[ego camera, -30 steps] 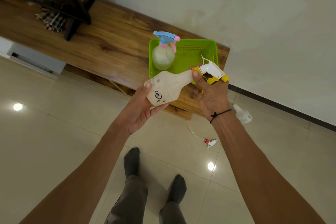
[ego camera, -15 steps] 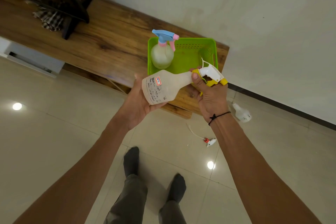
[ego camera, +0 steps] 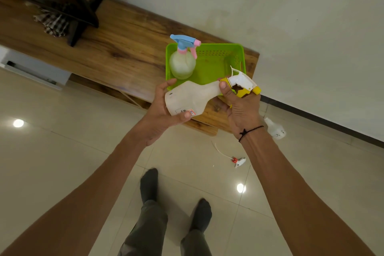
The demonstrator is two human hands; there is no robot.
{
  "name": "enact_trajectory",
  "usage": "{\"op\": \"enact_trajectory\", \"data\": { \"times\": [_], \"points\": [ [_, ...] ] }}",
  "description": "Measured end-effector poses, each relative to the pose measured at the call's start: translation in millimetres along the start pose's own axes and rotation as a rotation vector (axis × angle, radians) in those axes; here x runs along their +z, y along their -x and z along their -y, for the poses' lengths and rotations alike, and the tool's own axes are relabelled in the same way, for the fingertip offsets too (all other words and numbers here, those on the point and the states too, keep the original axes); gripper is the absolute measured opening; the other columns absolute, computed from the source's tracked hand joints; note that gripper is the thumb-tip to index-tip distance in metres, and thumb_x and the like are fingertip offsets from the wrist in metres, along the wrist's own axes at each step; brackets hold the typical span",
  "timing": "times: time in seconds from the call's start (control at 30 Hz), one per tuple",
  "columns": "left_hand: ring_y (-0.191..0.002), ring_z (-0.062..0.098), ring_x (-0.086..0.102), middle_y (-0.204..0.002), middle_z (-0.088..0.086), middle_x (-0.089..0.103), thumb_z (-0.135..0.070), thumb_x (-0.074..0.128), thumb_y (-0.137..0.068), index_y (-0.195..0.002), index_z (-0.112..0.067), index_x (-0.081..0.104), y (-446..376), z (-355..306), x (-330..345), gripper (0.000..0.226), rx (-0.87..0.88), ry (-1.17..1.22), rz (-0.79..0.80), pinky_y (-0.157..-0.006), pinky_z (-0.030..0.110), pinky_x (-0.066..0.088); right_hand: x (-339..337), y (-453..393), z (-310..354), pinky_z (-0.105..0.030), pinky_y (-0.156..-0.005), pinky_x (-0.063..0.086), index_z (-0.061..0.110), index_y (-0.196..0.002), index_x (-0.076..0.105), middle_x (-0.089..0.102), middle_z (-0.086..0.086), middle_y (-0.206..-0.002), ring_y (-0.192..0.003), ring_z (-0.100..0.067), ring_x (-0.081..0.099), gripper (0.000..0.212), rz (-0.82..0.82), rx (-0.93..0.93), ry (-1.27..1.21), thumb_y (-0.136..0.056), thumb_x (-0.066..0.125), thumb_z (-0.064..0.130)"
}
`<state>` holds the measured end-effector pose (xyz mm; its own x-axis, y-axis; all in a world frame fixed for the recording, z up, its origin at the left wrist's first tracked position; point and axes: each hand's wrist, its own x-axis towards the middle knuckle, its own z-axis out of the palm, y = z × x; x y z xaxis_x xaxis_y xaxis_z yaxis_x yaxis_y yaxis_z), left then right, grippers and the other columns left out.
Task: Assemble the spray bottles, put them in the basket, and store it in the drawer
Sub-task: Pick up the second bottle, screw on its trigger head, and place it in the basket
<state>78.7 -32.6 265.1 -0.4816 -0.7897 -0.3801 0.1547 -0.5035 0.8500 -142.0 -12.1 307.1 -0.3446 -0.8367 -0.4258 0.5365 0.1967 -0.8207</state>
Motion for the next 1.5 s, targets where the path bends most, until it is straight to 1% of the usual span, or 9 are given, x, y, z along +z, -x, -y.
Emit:
{"op": "enact_trajectory", "data": {
  "times": [0.17, 0.33, 0.53, 0.93, 1.03, 1.17, 1.27, 1.4, 1.5],
  "points": [
    [-0.13, 0.023, 0.062, -0.146, -0.002, 0.055, -0.006, 0.089, -0.079, -0.152, -0.028, 0.04, -0.9, 5.8, 9.5, 0.091, 0.05, -0.082, -0.11, -0.092, 0.042, 0.061, 5.6, -4.4, -1.7, -0.052, -0.084, 0.064, -0.001, -0.123, 0.063, 0.076, -0.009, -0.1, -0.101, -0.026, 0.075, 0.038, -0.058, -0.053, -0.024, -0.088, 0.074, -0.009],
    [-0.137, 0.028, 0.06, -0.152, 0.006, 0.059, -0.064, 0.034, -0.104, -0.153, -0.025, 0.045, -4.2, -1.7, 12.6, 0.064, -0.182, 0.366, -0.132, -0.102, 0.044, 0.057, 6.3, -8.7, 4.6, -0.049, -0.088, 0.064, 0.003, -0.116, 0.064, 0.071, -0.019, -0.106, -0.104, -0.031, 0.071, 0.034, 0.008, -0.081, -0.013, -0.087, 0.072, -0.013],
    [-0.131, 0.032, 0.064, -0.15, 0.011, 0.06, -0.047, 0.056, -0.103, -0.154, -0.016, 0.043, 0.3, -2.6, 4.9, 0.061, -0.28, 0.334, -0.106, -0.088, 0.04, 0.064, 7.4, -8.1, 4.5, -0.049, -0.087, 0.064, 0.001, -0.125, 0.06, 0.067, -0.024, -0.115, -0.108, -0.035, 0.068, 0.043, 0.02, -0.07, 0.002, -0.085, 0.073, -0.012],
    [-0.132, 0.031, 0.057, -0.145, 0.001, 0.048, -0.001, 0.093, -0.069, -0.138, -0.033, 0.037, -3.0, 0.2, 16.2, 0.094, 0.223, -0.281, -0.127, -0.092, 0.058, 0.06, 7.9, -7.2, 3.4, -0.055, -0.079, 0.065, -0.004, -0.136, 0.056, 0.062, -0.024, -0.12, -0.117, -0.047, 0.068, 0.049, -0.131, 0.005, -0.015, -0.09, 0.074, -0.004],
    [-0.134, 0.025, 0.06, -0.143, -0.013, 0.057, -0.027, 0.085, -0.085, -0.149, -0.03, 0.034, -1.5, 4.6, 17.0, 0.082, 0.077, -0.054, -0.11, -0.092, 0.05, 0.062, 10.3, -8.3, 5.6, -0.05, -0.08, 0.065, -0.007, -0.135, 0.055, 0.067, -0.02, -0.112, -0.108, -0.037, 0.071, 0.048, -0.112, -0.036, -0.018, -0.09, 0.072, -0.008],
    [-0.099, 0.035, 0.077, -0.133, 0.022, 0.069, -0.09, 0.037, -0.084, -0.147, -0.021, 0.058, -7.4, -11.2, 3.0, 0.096, -0.396, 0.203, 0.063, -0.071, 0.039, 0.065, 5.5, -9.3, 9.9, -0.05, -0.084, 0.065, 0.002, -0.121, 0.062, 0.07, -0.016, -0.106, -0.1, -0.028, 0.073, 0.035, -0.008, -0.08, 0.023, -0.09, 0.071, -0.011],
    [-0.065, 0.013, 0.069, -0.109, 0.016, 0.074, -0.073, 0.066, -0.084, -0.132, -0.017, 0.068, -13.3, -12.9, -1.3, 0.074, -0.378, 0.138, 0.098, -0.051, 0.018, 0.056, -1.5, -10.8, 16.9, -0.052, -0.085, 0.064, 0.002, -0.12, 0.062, 0.07, -0.016, -0.107, -0.1, -0.027, 0.075, 0.032, 0.013, -0.079, 0.049, -0.091, 0.07, -0.01],
    [-0.112, 0.018, 0.072, -0.13, -0.004, 0.07, -0.019, 0.083, -0.087, -0.144, -0.029, 0.043, -14.8, -6.3, -2.1, 0.07, -0.199, -0.009, 0.048, -0.082, 0.031, 0.062, -3.8, -11.1, 21.5, -0.056, -0.085, 0.063, -0.004, -0.131, 0.058, 0.07, -0.016, -0.108, -0.101, -0.029, 0.075, 0.042, -0.027, -0.062, 0.041, -0.091, 0.071, -0.009],
    [-0.096, 0.02, 0.073, -0.136, 0.005, 0.068, -0.066, 0.068, -0.089, -0.149, -0.034, 0.047, -13.0, -11.8, 0.8, 0.071, -0.282, -0.012, 0.068, -0.072, 0.035, 0.063, -2.7, -10.6, 22.6, -0.056, -0.088, 0.063, -0.003, -0.129, 0.058, 0.069, -0.02, -0.11, -0.106, -0.033, 0.072, 0.039, -0.009, -0.081, 0.02, -0.092, 0.068, -0.011]
  ]
}}
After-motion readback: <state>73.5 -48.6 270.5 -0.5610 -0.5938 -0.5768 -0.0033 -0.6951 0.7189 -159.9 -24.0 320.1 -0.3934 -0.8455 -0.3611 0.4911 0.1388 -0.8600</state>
